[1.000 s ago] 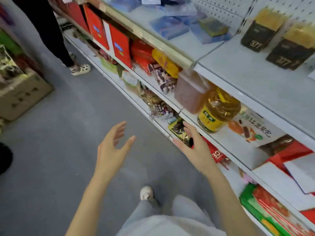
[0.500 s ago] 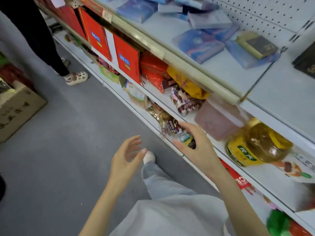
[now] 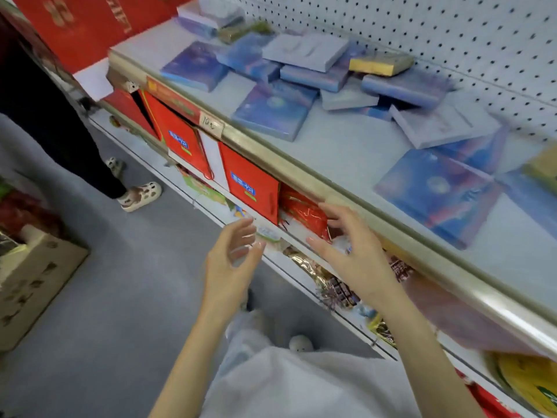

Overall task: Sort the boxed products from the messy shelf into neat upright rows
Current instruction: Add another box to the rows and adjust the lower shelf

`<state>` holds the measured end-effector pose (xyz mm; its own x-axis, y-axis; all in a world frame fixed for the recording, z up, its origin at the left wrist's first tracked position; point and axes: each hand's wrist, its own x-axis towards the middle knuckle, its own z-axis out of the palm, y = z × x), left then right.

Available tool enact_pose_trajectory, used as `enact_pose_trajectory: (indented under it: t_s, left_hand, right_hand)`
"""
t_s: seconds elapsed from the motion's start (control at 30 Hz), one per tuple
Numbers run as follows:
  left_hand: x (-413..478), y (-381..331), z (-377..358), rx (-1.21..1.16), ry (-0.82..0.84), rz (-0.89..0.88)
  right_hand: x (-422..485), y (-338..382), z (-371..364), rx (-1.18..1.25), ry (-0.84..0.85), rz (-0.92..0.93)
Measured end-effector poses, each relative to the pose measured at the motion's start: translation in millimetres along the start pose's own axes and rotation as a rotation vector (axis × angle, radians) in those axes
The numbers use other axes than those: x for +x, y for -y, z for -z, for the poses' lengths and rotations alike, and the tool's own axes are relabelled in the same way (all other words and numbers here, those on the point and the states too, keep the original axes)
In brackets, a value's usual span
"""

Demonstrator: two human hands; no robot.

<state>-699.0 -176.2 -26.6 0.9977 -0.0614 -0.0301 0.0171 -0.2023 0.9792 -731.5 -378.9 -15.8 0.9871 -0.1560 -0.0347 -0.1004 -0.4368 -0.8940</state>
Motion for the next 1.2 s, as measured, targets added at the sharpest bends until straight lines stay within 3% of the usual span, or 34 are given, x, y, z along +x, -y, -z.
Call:
enact_pose_trajectory:
  t_s: [0.13, 0.3, 0.43, 0.73, 0.87, 1.0, 1.07, 1.2]
  left_hand:
    - [86, 6, 22, 0.055, 0.102, -0.007]
    - [186, 3, 70, 0.138, 0.295, -0.048]
    - [254, 2, 98, 0.196, 0.413, -0.08]
    - [335, 4, 84, 0.25, 0.538, -0.264]
    - [352, 0, 64, 0.258, 0.596, -0.236]
    - [357, -3, 39, 0.341, 0.696, -0.156]
    - [354, -5, 29, 0.336, 0.662, -0.123]
    - [347, -10, 18, 0.185, 0.527, 0.031]
  right_hand:
    - [66, 11, -34, -0.001, -0.103, -0.07]
    - [136, 38, -82, 0.073, -0.352, -0.191]
    - [173, 56, -110, 0.055, -0.386, -0.27]
    - [234, 55, -111, 0.033, -0.66, -0.417]
    - [247, 51, -106, -0.018, -0.798, -0.507]
    - [253, 44, -103, -0.037, -0.709, -0.629]
    - [255, 45, -104, -0.033, -0.711, -0.621]
    - [255, 52, -103, 0.334, -0.826, -0.64]
